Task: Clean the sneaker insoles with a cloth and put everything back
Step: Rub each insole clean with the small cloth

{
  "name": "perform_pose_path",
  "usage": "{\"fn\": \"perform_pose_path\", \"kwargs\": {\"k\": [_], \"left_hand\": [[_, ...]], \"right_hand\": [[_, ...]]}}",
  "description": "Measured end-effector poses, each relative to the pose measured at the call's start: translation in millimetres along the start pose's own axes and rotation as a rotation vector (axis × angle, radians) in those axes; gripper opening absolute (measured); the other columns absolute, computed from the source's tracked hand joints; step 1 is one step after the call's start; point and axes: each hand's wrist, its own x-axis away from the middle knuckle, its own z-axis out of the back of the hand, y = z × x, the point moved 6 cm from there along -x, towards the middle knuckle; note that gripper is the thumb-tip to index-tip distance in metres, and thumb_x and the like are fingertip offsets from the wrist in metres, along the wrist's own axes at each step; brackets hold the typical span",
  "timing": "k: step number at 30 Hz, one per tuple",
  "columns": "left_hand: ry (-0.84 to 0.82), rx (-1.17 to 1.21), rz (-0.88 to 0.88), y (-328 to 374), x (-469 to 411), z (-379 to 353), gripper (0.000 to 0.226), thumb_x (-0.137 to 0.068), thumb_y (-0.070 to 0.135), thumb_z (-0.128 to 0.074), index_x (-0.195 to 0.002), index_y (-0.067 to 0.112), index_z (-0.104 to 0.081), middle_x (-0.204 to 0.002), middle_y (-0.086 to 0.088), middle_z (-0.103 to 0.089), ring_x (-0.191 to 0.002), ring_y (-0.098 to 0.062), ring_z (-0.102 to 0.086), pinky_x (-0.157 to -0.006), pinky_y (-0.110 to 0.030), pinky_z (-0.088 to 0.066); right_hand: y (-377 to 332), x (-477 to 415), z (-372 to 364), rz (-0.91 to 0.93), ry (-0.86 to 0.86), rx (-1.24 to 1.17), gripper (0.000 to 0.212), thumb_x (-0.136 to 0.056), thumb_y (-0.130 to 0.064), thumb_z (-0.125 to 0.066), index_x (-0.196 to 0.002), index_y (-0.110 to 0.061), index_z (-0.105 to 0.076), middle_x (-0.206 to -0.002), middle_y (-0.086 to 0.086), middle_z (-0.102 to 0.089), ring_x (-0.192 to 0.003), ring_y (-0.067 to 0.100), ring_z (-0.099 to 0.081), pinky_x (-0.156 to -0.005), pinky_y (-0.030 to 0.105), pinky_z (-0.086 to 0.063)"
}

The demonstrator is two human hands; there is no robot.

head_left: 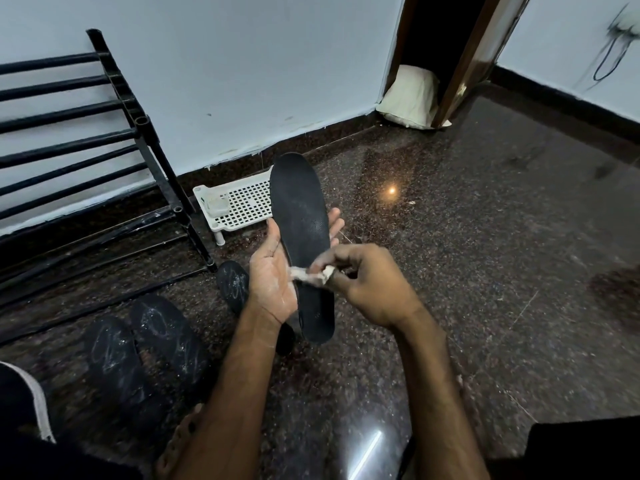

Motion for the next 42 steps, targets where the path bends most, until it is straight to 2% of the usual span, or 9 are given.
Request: {"fn": "perform_pose_path", "kwargs": {"k": [4,9,14,19,22,25,28,31,42], "left_hand": [[0.011,0.079,-0.04,5.2,-1.9,22.5,0.071,-0.105,0.053,-0.027,-0.154,0.002,-0.024,-0.159,-0.022,-0.027,-0.148,-0.036,-0.026,-0.124,-0.046,-0.011],[0.181,0.108,-0.038,-6.5,-4.9,64.1,0.07,-0.104,0.053,-0.025,-0.149,0.001,-0.036,-0.15,-0.024,-0.042,-0.139,-0.039,-0.041,-0.12,-0.05,-0.026],[0.51,0.007,-0.042,-18.1,-3.3,125.5,0.055,-0.106,0.045,-0.026,-0.135,0.009,-0.055,-0.118,-0.015,-0.07,-0.099,-0.03,-0.071,-0.082,-0.047,-0.058],[0.7,-0.009,-0.04,-32.2,-2.8,154.3,0.049,-0.108,0.04,-0.024,-0.114,0.012,-0.063,-0.086,-0.008,-0.077,-0.078,-0.024,-0.074,-0.08,-0.041,-0.05],[0.77,-0.03,-0.016,-40.8,-11.9,165.8,0.049,-0.108,0.04,-0.023,-0.104,0.012,-0.063,-0.076,-0.007,-0.076,-0.066,-0.021,-0.074,-0.075,-0.039,-0.048],[0.819,-0.025,0.001,-48.4,-26.9,175.1,0.048,-0.108,0.041,-0.025,-0.116,0.011,-0.061,-0.083,-0.009,-0.076,-0.082,-0.026,-0.07,-0.085,-0.042,-0.049],[0.835,-0.001,0.009,-56.2,-45.0,178.9,0.046,-0.108,0.039,-0.027,-0.112,0.009,-0.061,-0.128,-0.012,-0.063,-0.119,-0.032,-0.057,-0.099,-0.044,-0.041],[0.86,-0.013,0.008,-63.0,-62.5,181.7,0.045,-0.109,0.035,-0.029,-0.13,0.006,-0.056,-0.146,-0.015,-0.05,-0.136,-0.03,-0.045,-0.101,-0.042,-0.04],[0.74,-0.116,0.113,-86.1,-67.4,195.3,0.049,-0.106,0.041,-0.032,-0.115,0.003,-0.063,-0.11,-0.011,-0.07,-0.092,-0.024,-0.069,-0.083,-0.034,-0.054]], "right_hand": [[34.0,21.1,-8.2,-0.23,-0.345,-0.189,0.019,-0.084,0.012,-0.061,-0.096,0.0,-0.071,-0.086,0.022,-0.073,-0.072,0.024,-0.062,-0.069,0.036,-0.05],[75.5,26.3,24.6,-0.348,-0.123,-0.323,0.029,-0.085,0.018,-0.055,-0.103,0.0,-0.068,-0.074,0.004,-0.069,-0.069,0.015,-0.062,-0.064,0.026,-0.051],[138.8,31.7,1.9,-0.576,0.078,-0.405,0.036,-0.088,0.02,-0.043,-0.1,-0.005,-0.066,-0.086,0.009,-0.069,-0.071,0.017,-0.062,-0.057,0.026,-0.052],[187.0,38.0,-42.0,-0.716,0.177,-0.406,0.029,-0.09,0.015,-0.044,-0.087,-0.007,-0.064,-0.071,0.002,-0.067,-0.058,0.01,-0.063,-0.051,0.021,-0.048],[215.1,42.8,-57.1,-0.761,0.225,-0.349,0.028,-0.088,0.009,-0.051,-0.078,-0.013,-0.065,-0.071,-0.001,-0.069,-0.066,0.015,-0.064,-0.063,0.03,-0.053],[234.2,49.4,-59.5,-0.783,0.294,-0.329,0.026,-0.085,0.006,-0.054,-0.078,-0.015,-0.067,-0.081,0.003,-0.073,-0.082,0.024,-0.069,-0.078,0.037,-0.055],[247.2,51.6,-56.7,-0.804,0.367,-0.362,0.026,-0.086,0.007,-0.054,-0.081,-0.015,-0.068,-0.084,0.004,-0.074,-0.085,0.023,-0.069,-0.079,0.033,-0.055],[259.4,46.8,-55.7,-0.779,0.407,-0.345,0.02,-0.085,0.001,-0.056,-0.085,-0.015,-0.069,-0.086,0.002,-0.075,-0.087,0.023,-0.07,-0.085,0.041,-0.056],[212.7,-46.1,-35.7,-0.574,0.583,-0.156,0.012,-0.091,-0.015,-0.067,-0.101,-0.021,-0.069,-0.087,-0.01,-0.068,-0.074,0.0,-0.061,-0.06,0.011,-0.044]]}}
